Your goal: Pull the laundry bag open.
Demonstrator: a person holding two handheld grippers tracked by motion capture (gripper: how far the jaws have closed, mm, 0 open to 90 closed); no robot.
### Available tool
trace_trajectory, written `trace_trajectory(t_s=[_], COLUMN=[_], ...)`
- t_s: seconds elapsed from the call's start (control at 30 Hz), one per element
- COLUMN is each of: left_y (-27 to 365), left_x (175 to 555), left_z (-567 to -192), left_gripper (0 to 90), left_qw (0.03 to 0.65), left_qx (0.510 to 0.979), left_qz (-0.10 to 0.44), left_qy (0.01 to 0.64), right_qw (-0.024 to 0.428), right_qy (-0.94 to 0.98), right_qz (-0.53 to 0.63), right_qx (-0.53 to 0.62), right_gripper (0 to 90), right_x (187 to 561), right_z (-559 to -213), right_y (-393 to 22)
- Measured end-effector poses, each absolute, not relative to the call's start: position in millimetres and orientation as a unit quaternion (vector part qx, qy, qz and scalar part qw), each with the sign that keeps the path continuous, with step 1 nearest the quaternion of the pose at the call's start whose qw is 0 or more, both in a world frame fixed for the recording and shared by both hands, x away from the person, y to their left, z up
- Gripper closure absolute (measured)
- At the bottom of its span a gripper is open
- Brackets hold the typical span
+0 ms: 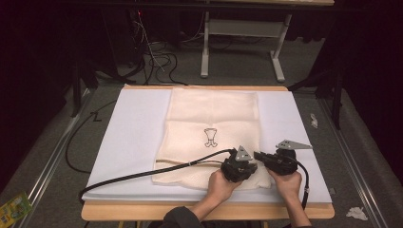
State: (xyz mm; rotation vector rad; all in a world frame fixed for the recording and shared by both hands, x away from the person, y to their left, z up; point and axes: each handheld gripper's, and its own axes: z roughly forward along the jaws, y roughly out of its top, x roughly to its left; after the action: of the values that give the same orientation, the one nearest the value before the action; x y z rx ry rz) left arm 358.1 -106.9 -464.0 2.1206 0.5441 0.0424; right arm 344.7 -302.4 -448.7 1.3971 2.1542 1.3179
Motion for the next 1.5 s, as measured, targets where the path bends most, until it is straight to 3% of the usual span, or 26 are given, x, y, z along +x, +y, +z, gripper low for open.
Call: trace_trajectory(t_s=[1.5], left_y=[-95.7], left_x=[356.3], left_z=[-450.2], left_gripper=[87.1], left_qw=[0.442], left_qx=[0.872], left_qz=[0.039], left_qy=[0.209], right_qw=[0.139], right_qy=[0.744], right_qz=[0.441], right_qx=[0.482], right_gripper=[88.1], right_x=[343.9], right_z=[-453.9], right_y=[-308.3])
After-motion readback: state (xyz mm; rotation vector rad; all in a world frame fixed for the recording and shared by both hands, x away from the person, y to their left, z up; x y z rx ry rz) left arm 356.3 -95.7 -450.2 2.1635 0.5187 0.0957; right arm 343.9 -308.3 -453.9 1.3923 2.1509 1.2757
